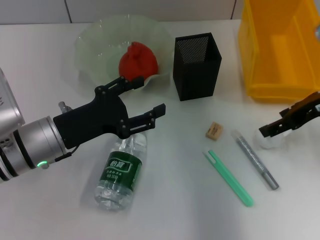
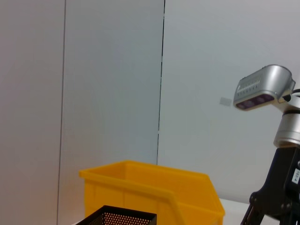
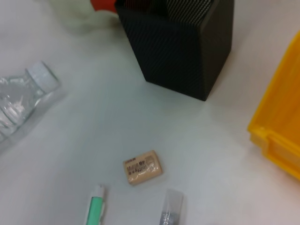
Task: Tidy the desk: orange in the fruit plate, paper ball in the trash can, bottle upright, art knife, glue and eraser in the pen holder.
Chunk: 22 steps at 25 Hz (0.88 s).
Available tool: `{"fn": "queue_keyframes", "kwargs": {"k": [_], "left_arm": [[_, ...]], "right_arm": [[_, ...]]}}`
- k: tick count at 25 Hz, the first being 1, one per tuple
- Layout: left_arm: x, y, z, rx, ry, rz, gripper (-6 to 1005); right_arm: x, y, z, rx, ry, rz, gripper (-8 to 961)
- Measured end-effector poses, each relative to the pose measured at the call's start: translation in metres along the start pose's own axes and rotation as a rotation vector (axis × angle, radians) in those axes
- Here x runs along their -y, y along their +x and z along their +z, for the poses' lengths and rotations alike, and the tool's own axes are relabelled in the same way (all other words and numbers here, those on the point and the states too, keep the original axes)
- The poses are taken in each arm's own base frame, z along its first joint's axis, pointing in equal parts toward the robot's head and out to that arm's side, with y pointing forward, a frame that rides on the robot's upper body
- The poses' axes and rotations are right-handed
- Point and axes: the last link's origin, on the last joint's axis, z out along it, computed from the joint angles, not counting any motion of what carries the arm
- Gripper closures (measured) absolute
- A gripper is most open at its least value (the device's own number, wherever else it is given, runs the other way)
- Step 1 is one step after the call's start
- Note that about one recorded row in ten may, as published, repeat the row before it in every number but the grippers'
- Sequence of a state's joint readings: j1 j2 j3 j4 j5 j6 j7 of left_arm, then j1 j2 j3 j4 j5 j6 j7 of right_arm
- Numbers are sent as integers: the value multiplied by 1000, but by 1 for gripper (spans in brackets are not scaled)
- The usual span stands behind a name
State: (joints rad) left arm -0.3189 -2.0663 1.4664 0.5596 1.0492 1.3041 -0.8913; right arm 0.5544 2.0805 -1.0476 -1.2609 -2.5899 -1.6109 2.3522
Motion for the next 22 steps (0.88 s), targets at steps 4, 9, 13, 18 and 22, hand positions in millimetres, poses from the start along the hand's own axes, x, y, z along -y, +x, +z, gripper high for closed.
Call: {"fn": "queue_keyframes", "kwargs": {"k": [4, 9, 13, 18, 22], "left_arm": [[0, 0, 0, 1, 2, 1, 165], [0, 0, 0, 1, 1, 3, 164], [0, 0, 0, 1, 1, 3, 164], [0, -1, -1, 1, 3, 4, 164], [0, -1, -1, 2, 3, 7, 164]], "right_arm": [[0, -2, 12, -48, 15, -18, 187], [-2, -4, 22, -103, 31, -25, 229], [-2, -8, 18, -100, 44, -27, 263], [-3, -16, -6, -35, 96, -34, 338], [-2, -26, -41, 93, 178, -33, 438]]}}
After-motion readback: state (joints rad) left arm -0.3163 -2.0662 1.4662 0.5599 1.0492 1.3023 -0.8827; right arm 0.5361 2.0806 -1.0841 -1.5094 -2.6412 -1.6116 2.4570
